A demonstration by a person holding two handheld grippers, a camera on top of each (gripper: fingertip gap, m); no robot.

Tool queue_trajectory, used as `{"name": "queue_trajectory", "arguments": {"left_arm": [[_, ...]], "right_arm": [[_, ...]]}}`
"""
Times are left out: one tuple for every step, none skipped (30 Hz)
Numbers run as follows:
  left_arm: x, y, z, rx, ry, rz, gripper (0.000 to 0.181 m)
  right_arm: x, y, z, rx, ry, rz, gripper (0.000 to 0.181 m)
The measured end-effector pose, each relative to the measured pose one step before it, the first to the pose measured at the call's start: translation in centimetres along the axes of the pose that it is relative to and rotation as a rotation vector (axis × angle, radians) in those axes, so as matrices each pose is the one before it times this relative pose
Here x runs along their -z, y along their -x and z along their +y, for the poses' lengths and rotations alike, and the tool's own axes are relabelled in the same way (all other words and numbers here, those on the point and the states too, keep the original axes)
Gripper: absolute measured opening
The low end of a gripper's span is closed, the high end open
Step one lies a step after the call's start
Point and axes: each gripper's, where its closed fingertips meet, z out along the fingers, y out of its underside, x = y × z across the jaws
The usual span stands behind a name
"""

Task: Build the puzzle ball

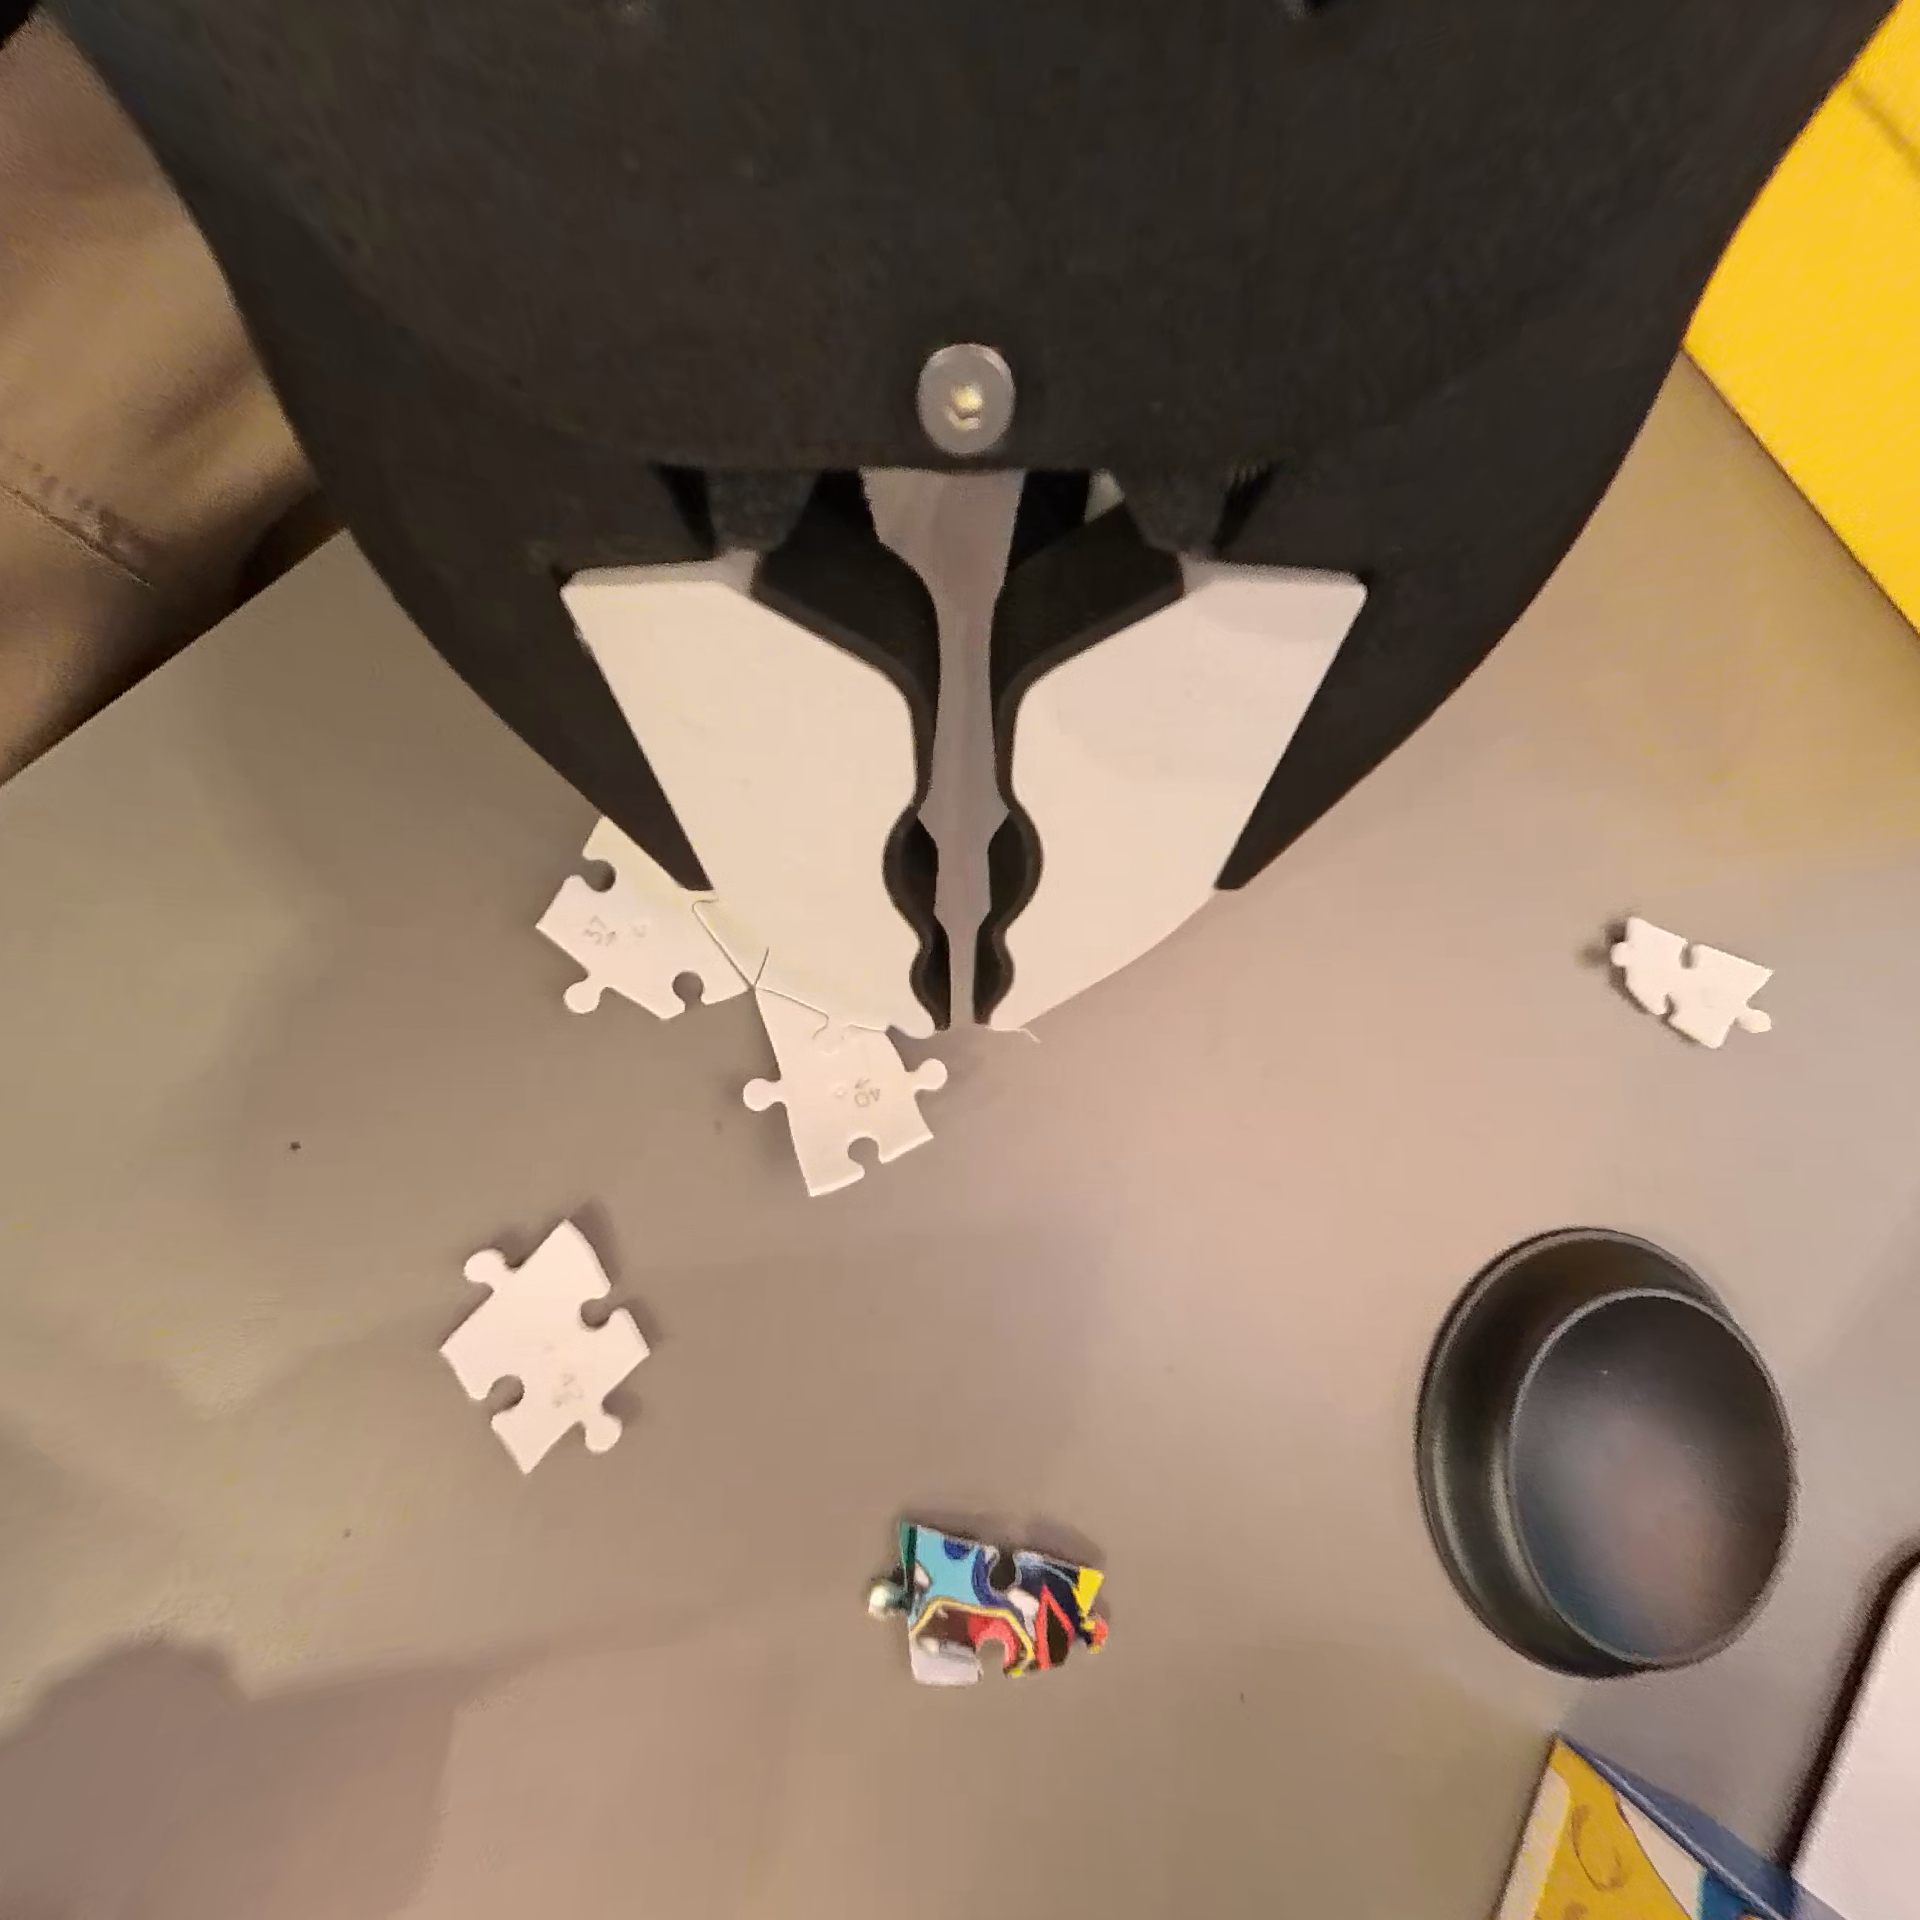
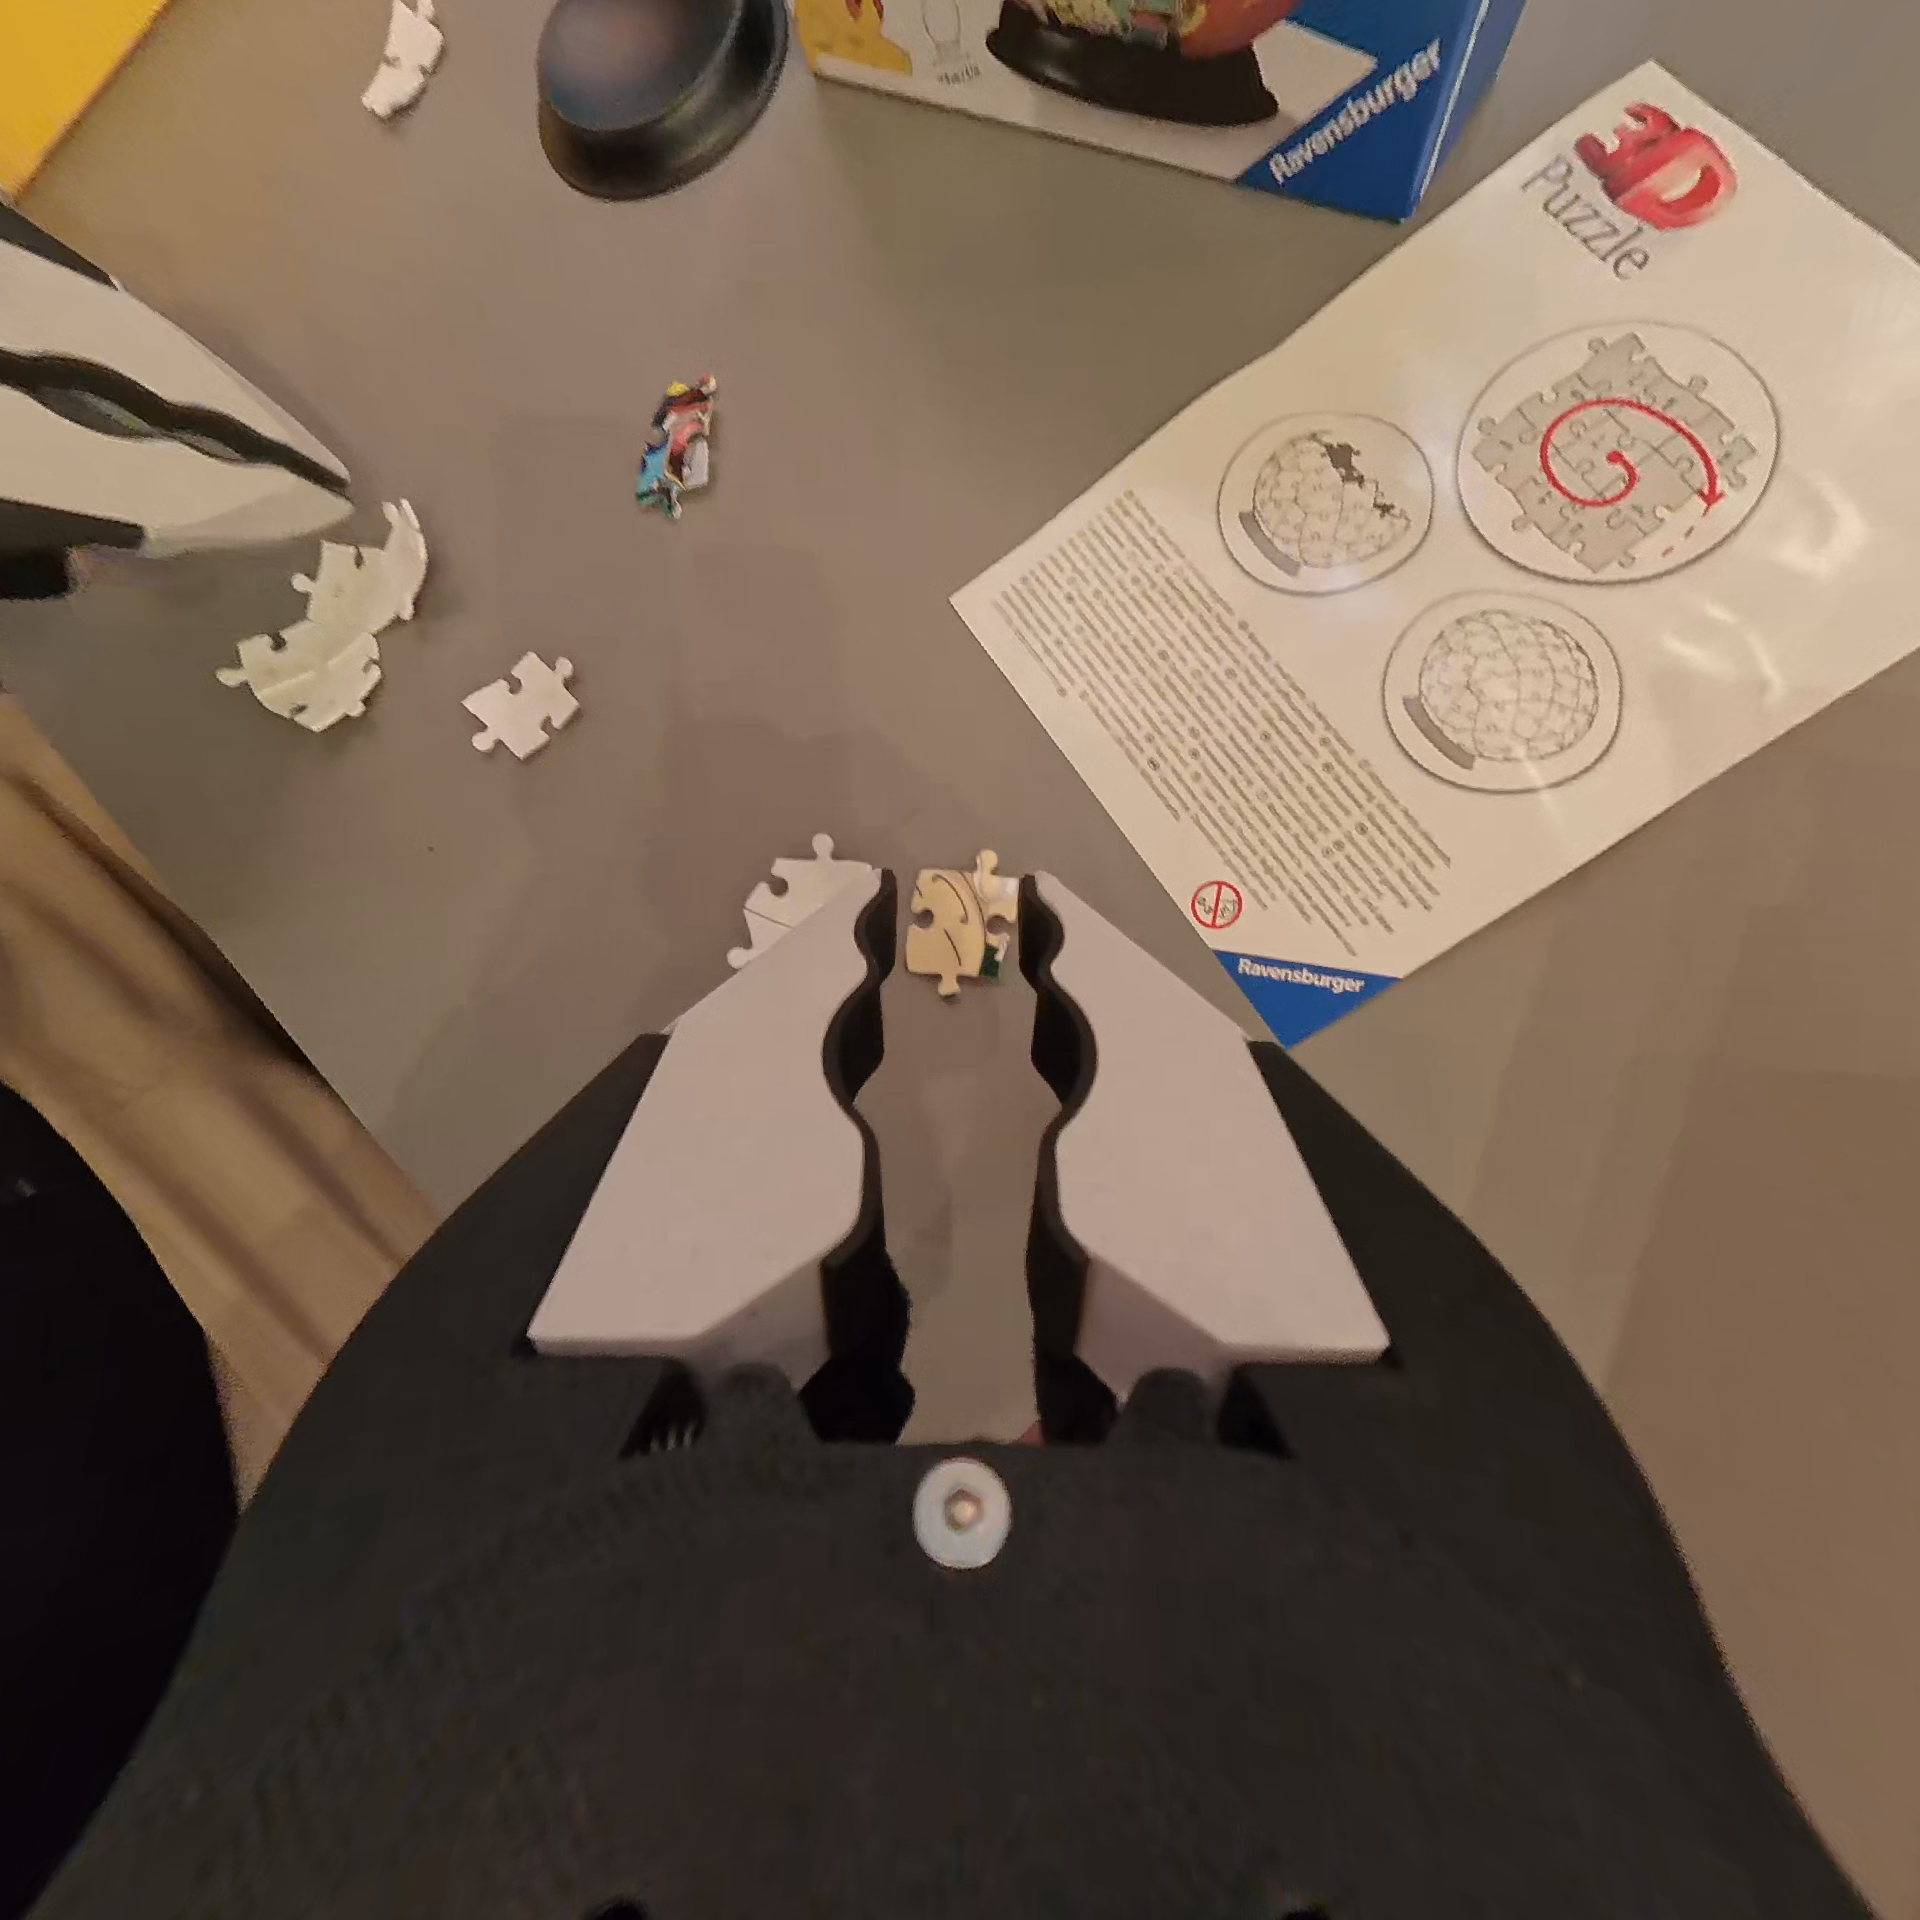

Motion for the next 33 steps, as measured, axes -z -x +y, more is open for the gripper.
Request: {"name": "queue_trajectory", "arguments": {"left_arm": [[0.218, 0.017, -0.155, 0.0042, -0.0135, -0.0018, 0.004], [0.259, 0.051, -0.166, 0.0054, -0.0135, -0.0042, 0.005], [0.316, 0.058, -0.212, 0.0015, -0.0166, -0.0059, 0.007], [0.384, 0.014, -0.273, -0.0036, -0.0198, -0.0045, 0.008], [0.441, -0.002, -0.288, -0.0017, -0.0198, -0.0045, 0.008], [0.427, 0.01, -0.276, 0.004, -0.0165, -0.0042, 0.009], [0.423, -0.003, -0.357, 0.0046, -0.023, -0.0063, 0.009], [0.421, -0.098, -0.415, 0.0034, -0.0299, -0.0062, 0.009], [0.372, -0.331, -0.344, 0.0016, -0.0288, 0.001, 0.009], [0.316, -0.44, -0.185, 0.001, -0.0227, 0.0031, 0.01], [0.229, -0.421, -0.032, 0.0017, -0.0166, 0.0012, 0.011], [0.15, -0.425, 0.066, 0.0017, -0.0124, 0.0031, 0.011], [0.107, -0.404, 0.107, -0.0008, -0.0101, 0.0042, 0.011], [0.095, -0.345, 0.12, -0.0043, -0.0085, 0.003, 0.011], [0.074, -0.273, 0.13, -0.0047, -0.0065, 0.0007, 0.011], [0.051, -0.248, 0.146, -0.0034, -0.0025, 0.0006, 0.011], [0.046, -0.272, 0.148, -0.0032, -0.001, 0.0024, 0.011], [0.049, -0.24, 0.126, -0.0036, -0.0008, 0.0012, 0.011], [0.047, -0.168, 0.103, -0.0037, -0.0014, -0.001, 0.011], [0.054, -0.14, 0.097, -0.0032, -0.0006, 0.0, 0.011], [0.046, -0.055, 0.068, -0.0003, -0.0015, -0.0008, 0.011], [0.02, 0.004, 0.075, 0.004, -0.0014, 0.0008, 0.011], [0.001, 0.033, 0.055, 0.0064, -0.0018, 0.002, 0.011], [-0.014, 0.058, 0.038, 0.0062, -0.0019, 0.0003, 0.011], [0.002, 0.025, 0.016, 0.0027, -0.0024, -0.0005, 0.011], [0.024, 0.017, -0.014, -0.0006, -0.0014, -0.0019, 0.011], [0.05, -0.018, -0.049, -0.003, -0.0023, -0.0011, 0.011], [0.028, -0.041, -0.058, -0.0032, -0.0022, 0.0008, 0.011], [0.011, 0.001, -0.054, -0.0021, -0.0027, -0.0006, 0.011], [-0.014, 0.038, 0.002, -0.0005, -0.0003, -0.0018, 0.011], [-0.018, 0.037, 0.021, 0.0004, 0.0007, -0.0013, 0.011], [-0.036, 0.017, 0.036, 0.0006, 0.0009, 0.0009, 0.012], [-0.031, 0.02, 0.057, 0.0011, 0.0016, -0.0002, 0.012]], "right_arm": [[-0.059, -0.089, 0.375, 0.0023, 0.0166, -0.0003, 0.022], [-0.066, 0.048, 0.382, 0.0104, 0.0199, -0.0016, 0.022], [-0.071, 0.105, 0.301, 0.015, 0.0174, -0.0003, 0.022], [-0.102, 0.226, 0.212, 0.013, 0.0136, -0.0065, 0.022], [-0.121, 0.239, 0.072, 0.0109, 0.0067, -0.0086, 0.022], [-0.118, 0.14, 0.003, 0.0042, 0.002, -0.0053, 0.022], [-0.123, 0.035, 0.01, -0.0008, 0.0022, -0.003, 0.023], [-0.111, -0.057, 0.048, -0.0005, 0.003, 0.0005, 0.023], [-0.064, -0.237, 0.115, -0.0015, 0.0056, 0.009, 0.023], [-0.049, -0.434, 0.258, 0.0007, 0.0157, 0.0217, 0.024], [-0.098, -0.345, 0.27, 0.0062, 0.0191, 0.0201, 0.026], [-0.192, 0.019, 0.059, 0.0056, 0.008, 0.0029, 0.026], [-0.278, 0.239, -0.069, 0.0035, 0.0037, -0.0067, 0.027], [-0.384, 0.099, 0.076, 0.009, 0.0165, 0.0082, 0.028], [-0.467, -0.063, 0.293, 0.0171, 0.0308, 0.0218, 0.03], [-0.477, -0.017, 0.338, 0.0151, 0.0314, 0.0166, 0.03], [-0.476, 0.049, 0.298, 0.0058, 0.0258, 0.0087, 0.03], [-0.471, 0.116, 0.304, 0.0051, 0.0236, 0.0031, 0.03], [-0.419, 0.196, 0.152, 0.011, 0.0131, 0.0018, 0.03], [-0.203, 0.135, -0.089, 0.0099, -0.002, 0.0076, 0.026], [-0.077, 0.079, -0.04, 0.0054, 0.0056, 0.007, 0.025], [-0.042, -0.019, -0.031, 0.0043, 0.0052, 0.0095, 0.025], [-0.047, -0.035, -0.073, 0.0002, -0.001, 0.005, 0.025], [-0.039, -0.04, -0.116, -0.0063, -0.0042, 0.0001, 0.025], [-0.028, 0.008, -0.084, 0.0005, -0.0047, -0.0027, 0.024], [0.012, -0.011, -0.042, 0.0021, -0.003, 0.0002, 0.024], [0.101, -0.093, -0.172, 0.0021, -0.0108, 0.009, 0.023], [0.307, -0.077, -0.503, 0.0063, -0.0314, 0.0114, 0.014], [0.304, 0.061, -0.398, 0.0138, -0.0238, 0.0034, 0.008], [0.148, -0.057, -0.128, 0.0167, -0.0071, 0.0136, 0.006], [0.008, -0.056, 0.1, 0.0156, 0.006, 0.0131, 0.007], [0.049, 0.066, 0.002, 0.0049, -0.001, -0.0015, 0.007], [0.07, 0.065, -0.042, 0.0028, -0.0019, -0.0055, 0.006]]}}
